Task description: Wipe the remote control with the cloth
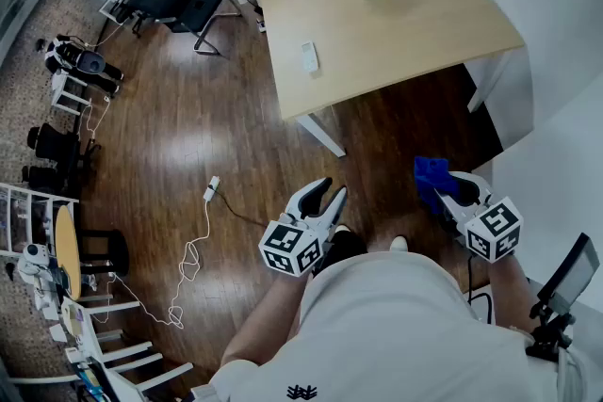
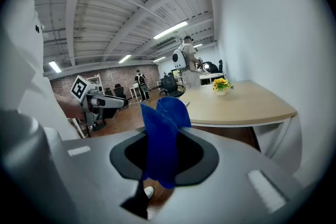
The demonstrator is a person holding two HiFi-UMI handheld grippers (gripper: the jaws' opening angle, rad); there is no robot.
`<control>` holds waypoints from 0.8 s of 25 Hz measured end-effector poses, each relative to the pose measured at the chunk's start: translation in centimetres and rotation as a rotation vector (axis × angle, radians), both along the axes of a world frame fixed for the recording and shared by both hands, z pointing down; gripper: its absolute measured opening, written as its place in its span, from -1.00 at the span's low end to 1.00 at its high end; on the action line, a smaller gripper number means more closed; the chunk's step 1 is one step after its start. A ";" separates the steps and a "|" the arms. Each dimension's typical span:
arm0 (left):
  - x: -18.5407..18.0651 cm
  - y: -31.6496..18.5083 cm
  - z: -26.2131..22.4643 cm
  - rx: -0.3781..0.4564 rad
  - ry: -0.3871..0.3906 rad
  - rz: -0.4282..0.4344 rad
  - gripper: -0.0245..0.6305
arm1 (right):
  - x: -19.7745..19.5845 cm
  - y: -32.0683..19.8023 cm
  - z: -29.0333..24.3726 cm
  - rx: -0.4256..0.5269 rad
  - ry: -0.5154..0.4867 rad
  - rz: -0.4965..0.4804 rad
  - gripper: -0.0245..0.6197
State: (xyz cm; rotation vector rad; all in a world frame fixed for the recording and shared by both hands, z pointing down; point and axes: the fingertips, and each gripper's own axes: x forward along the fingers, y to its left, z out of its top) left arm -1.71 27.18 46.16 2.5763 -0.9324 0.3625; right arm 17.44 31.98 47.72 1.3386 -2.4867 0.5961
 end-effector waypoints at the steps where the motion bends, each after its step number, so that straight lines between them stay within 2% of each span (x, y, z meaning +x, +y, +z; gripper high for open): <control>1: -0.2 -0.4 -0.1 0.007 -0.004 -0.004 -0.44 | -0.1 -0.4 0.0 0.003 -0.008 0.000 -0.66; 7: -1.5 -2.3 -0.3 0.004 -0.020 -0.021 -0.44 | -0.7 -1.7 -0.1 -0.006 -0.034 0.016 -0.66; 12: -0.9 -5.3 1.2 -0.030 -0.025 0.022 -0.44 | -0.4 -3.5 0.2 -0.036 -0.014 0.054 -0.66; 16: -0.8 -9.9 3.0 -0.035 -0.016 0.054 -0.44 | -1.1 -6.8 1.5 -0.069 0.010 0.075 -0.66; 20: -1.5 -16.4 4.2 -0.033 0.007 0.058 -0.44 | -2.1 -12.8 2.0 -0.087 0.066 0.068 -0.66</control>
